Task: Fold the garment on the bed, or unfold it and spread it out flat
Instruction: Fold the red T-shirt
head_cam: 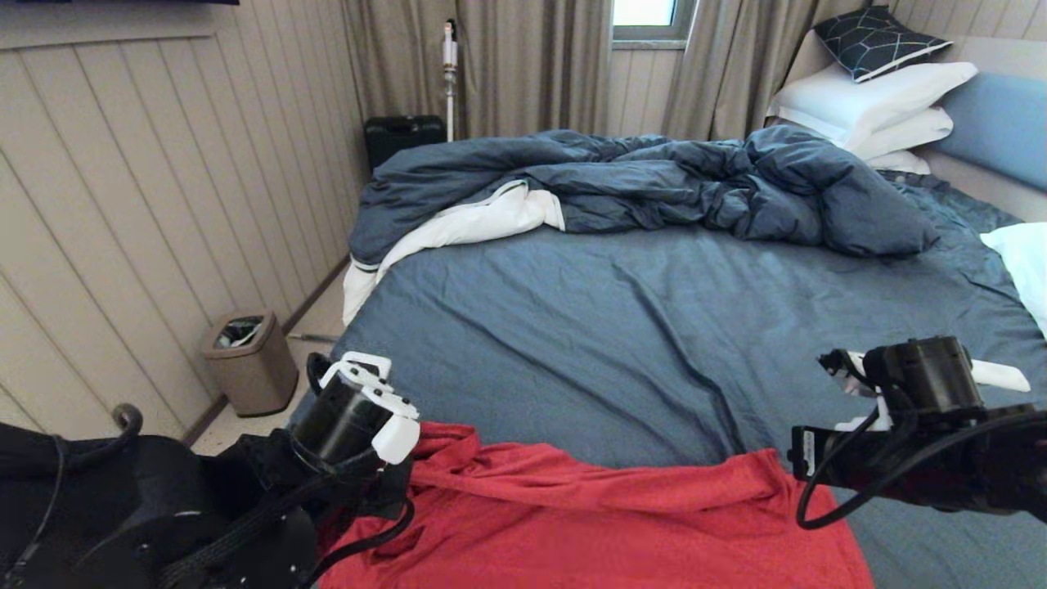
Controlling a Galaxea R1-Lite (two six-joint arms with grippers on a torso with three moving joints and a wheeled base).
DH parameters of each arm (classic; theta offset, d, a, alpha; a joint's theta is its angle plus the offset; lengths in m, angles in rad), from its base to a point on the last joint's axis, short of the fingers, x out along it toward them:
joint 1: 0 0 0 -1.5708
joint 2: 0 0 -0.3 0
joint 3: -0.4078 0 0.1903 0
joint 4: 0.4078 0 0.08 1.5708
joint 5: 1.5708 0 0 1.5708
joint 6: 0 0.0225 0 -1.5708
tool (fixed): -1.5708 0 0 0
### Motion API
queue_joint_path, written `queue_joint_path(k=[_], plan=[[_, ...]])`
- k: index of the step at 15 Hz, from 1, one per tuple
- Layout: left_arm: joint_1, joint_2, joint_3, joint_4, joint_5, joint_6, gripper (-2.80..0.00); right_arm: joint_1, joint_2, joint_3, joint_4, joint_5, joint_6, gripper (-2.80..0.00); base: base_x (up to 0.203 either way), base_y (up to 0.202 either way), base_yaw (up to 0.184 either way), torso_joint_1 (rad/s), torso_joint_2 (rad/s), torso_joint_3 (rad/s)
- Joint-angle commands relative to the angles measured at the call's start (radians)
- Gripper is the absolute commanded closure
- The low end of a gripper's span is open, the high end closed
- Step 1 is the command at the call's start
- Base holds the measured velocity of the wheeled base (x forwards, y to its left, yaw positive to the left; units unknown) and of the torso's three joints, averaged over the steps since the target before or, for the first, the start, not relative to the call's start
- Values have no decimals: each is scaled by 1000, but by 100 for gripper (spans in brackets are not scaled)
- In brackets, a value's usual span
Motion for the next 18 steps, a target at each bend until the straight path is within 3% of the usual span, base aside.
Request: queue_joint_path(k=[1,4,9,10,18], plan=[[-20,-37,13,1,14,-6,0,0,-1,0,0,0,1,0,0,0,0,0,0,0],[-69,-37,44,-3,57,-32,0,2,1,0,-2,0,1,0,0,0,0,0,0,0],[-98,71,67,-7,59,-127,0,0,10,0,-2,0,1,0,0,0,0,0,0,0],[-98,74,69,-8,58,-132,-280,0,10,0,-2,0,1,0,0,0,0,0,0,0],[-127,-114,145,-37,61,-124,-280,3,12,0,-2,0,1,0,0,0,0,0,0,0]])
